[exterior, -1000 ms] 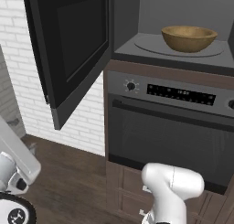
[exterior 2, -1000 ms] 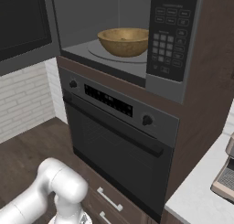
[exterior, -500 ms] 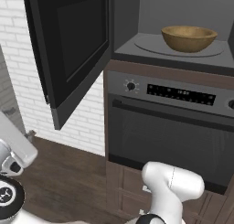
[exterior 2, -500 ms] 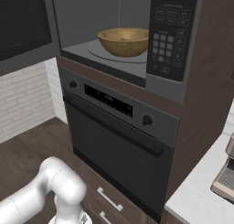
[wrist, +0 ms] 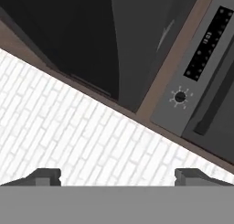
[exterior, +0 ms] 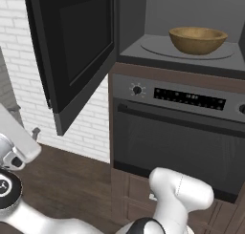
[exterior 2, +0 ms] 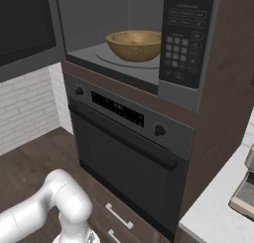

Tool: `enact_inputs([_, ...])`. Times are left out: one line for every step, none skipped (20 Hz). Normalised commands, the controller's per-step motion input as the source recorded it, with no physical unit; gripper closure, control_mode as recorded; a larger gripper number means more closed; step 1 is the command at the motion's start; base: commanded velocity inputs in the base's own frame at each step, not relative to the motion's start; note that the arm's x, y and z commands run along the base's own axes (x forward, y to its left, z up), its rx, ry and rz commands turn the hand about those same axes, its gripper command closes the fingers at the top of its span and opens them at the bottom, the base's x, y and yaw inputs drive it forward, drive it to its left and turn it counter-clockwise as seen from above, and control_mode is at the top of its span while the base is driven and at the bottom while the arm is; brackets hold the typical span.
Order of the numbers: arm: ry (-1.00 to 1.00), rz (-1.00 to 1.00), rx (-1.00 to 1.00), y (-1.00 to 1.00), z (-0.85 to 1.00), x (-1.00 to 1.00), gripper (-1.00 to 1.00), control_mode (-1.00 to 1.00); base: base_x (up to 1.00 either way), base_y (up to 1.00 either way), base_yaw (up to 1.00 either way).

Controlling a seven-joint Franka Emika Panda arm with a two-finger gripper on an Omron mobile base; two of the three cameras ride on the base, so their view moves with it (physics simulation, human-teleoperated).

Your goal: Pick the avocado from the sink and place it in the bowl. Then pick the bowl and place it in the microwave. Then close the microwave door and press the start button.

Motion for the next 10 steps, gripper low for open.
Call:
enact_inputs([-0.11, -0.09, 0.03, 0.00, -0.09, 0.11, -1.00, -1.00, 0.00, 0.00, 0.00])
enact_inputs([-0.13, -0.12, 0.00, 0.00, 0.00, 0.04, -1.00, -1.00, 0.00, 0.00, 0.00])
enact_inputs([-0.18, -0.14, 0.00, 0.00, 0.00, 0.00, -1.00, -1.00, 0.00, 0.00, 0.00])
enact_inputs([-0.18, -0.14, 0.00, 0.00, 0.00, 0.00, -1.00, -1.00, 0.00, 0.00, 0.00])
enact_inputs([-0.22, -0.08, 0.02, -0.08, 0.00, 0.00, -1.00, -1.00, 0.00, 0.00, 0.00])
enact_inputs([-0.19, -0.04, 0.04, -0.18, 0.00, 0.00, -1.00, -1.00, 0.00, 0.00, 0.00])
enact_inputs([-0.22, -0.01, 0.05, -0.21, 0.00, 0.00, -1.00, -1.00, 0.00, 0.00, 0.00])
enact_inputs([-0.19, 0.00, 0.07, -0.26, 0.00, 0.05, -1.00, -1.00, 0.00, 0.00, 0.00])
enact_inputs([-0.18, 0.00, 0.07, -0.28, 0.00, 0.09, -1.00, -1.00, 0.00, 0.00, 0.00])
enact_inputs([-0.20, 0.00, 0.07, -0.28, 0.00, 0.04, -1.00, -1.00, 0.00, 0.00, 0.00])
